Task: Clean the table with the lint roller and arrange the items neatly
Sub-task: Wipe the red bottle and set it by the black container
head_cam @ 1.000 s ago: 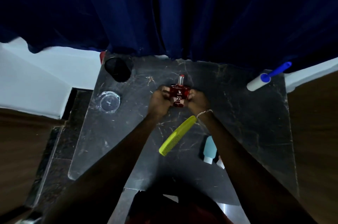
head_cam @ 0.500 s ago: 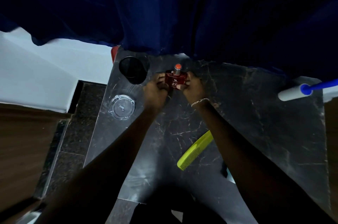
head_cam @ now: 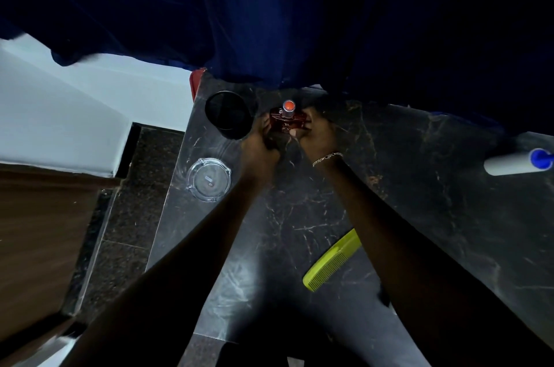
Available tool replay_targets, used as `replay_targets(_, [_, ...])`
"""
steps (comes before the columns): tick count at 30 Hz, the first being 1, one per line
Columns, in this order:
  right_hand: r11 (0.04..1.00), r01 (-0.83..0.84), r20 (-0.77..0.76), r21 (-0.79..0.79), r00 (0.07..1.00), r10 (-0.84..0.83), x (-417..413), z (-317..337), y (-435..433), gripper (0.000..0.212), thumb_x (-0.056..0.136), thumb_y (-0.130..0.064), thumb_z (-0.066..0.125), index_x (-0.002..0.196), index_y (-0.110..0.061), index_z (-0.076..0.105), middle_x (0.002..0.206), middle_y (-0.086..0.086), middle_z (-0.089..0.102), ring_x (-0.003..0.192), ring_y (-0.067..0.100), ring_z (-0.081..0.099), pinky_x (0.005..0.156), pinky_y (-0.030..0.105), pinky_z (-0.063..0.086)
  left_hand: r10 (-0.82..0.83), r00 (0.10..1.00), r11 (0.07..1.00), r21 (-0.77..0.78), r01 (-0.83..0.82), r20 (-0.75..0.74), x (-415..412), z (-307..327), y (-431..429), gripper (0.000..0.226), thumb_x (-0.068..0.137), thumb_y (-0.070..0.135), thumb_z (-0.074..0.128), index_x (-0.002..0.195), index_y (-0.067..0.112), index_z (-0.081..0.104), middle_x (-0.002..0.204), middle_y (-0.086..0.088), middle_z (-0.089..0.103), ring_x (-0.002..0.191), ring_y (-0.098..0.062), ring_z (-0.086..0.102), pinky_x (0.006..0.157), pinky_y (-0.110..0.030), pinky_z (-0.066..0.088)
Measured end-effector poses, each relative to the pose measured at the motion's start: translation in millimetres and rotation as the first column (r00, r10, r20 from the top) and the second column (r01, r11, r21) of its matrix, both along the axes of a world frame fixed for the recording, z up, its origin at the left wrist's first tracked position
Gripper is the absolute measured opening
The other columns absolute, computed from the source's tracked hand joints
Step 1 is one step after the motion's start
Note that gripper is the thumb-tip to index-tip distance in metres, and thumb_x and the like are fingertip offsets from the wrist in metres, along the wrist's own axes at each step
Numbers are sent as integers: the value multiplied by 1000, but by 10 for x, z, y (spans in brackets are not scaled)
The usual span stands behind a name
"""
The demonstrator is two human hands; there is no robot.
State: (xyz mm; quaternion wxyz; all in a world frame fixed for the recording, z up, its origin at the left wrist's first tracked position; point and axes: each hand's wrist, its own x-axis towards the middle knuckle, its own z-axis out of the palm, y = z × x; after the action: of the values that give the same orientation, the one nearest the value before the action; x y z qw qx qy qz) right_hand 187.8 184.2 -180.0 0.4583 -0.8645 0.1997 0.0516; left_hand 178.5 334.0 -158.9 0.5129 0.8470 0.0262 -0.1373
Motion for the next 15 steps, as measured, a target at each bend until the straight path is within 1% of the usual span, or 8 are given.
replay_targets(5, [1000, -4, 15, -11, 1000, 5, 22, -48, -16, 36, 79, -5, 72, 113, -13, 62, 104, 5, 75, 97, 18, 71, 94, 34, 55, -10, 1000, 999, 42, 10, -10, 25, -24, -8, 65, 84, -3, 65, 143, 18, 52, 132, 1, 70, 123, -13, 65, 103, -29, 53])
replay_targets(7, [1000, -5, 24, 4, 1000, 5, 27, -62, -22, 36, 79, -3, 71, 112, -11, 62, 104, 7, 74, 97, 19, 70, 94, 35, 55, -9, 1000, 1000, 24, 9, -4, 34, -32, -18, 62, 84, -1, 66, 143, 16, 52, 134, 1, 69, 126, -13, 64, 107, -32, 52])
replay_targets(9, [999, 1, 28, 36, 1000, -2, 32, -83, -21, 35, 79, 0, 70, 112, -11, 62, 104, 7, 74, 96, 20, 71, 92, 36, 56, -16, 1000, 1000, -2, 16, 4, 34, -32, -21, 61, 84, -2, 66, 142, 15, 53, 135, 1, 68, 127, -11, 63, 109, -30, 51])
replay_targets(10, [999, 4, 25, 49, 1000, -5, 31, -95, -22, 36, 78, 0, 70, 111, -12, 62, 104, 6, 74, 95, 18, 71, 91, 36, 57, -18, 1000, 1000, -13, 18, 10, 30, -31, -20, 61, 83, -2, 65, 141, 13, 53, 135, 1, 68, 126, -7, 62, 108, -25, 50])
replay_targets(11, [998, 4, 21, 56, 1000, -5, 29, -110, -29, 37, 78, -1, 70, 111, -13, 61, 103, 5, 74, 94, 16, 70, 91, 36, 57, -17, 1000, 1000, -9, 18, 18, 26, -34, -20, 61, 82, -1, 64, 140, 13, 54, 135, 1, 68, 123, -1, 61, 105, -14, 48])
replay_targets(12, [998, 0, 19, 61, 1000, -1, 23, -124, -34, 37, 78, -1, 71, 111, -14, 61, 103, 3, 73, 94, 15, 70, 92, 37, 57, -15, 1000, 1000, 5, 15, 25, 22, -41, -20, 60, 81, 0, 64, 139, 13, 54, 133, 3, 69, 118, 6, 59, 97, -1, 44])
replay_targets(13, [998, -2, 22, 66, 1000, 1, 16, -138, -38, 37, 78, -2, 70, 111, -15, 60, 101, 1, 73, 94, 15, 70, 92, 38, 57, -15, 1000, 1000, 15, 14, 27, 17, -49, -21, 59, 82, 1, 65, 139, 13, 54, 129, 6, 69, 114, 12, 58, 89, 6, 40])
replay_targets(15, [998, 0, 32, 63, 999, -2, 1, -155, -36, 37, 78, -3, 68, 110, -19, 60, 101, 0, 73, 95, 16, 70, 92, 40, 57, -15, 1000, 1000, 25, 14, 13, 5, -62, -19, 59, 83, -1, 66, 139, 13, 53, 122, 13, 65, 104, 28, 55, 81, 11, 36])
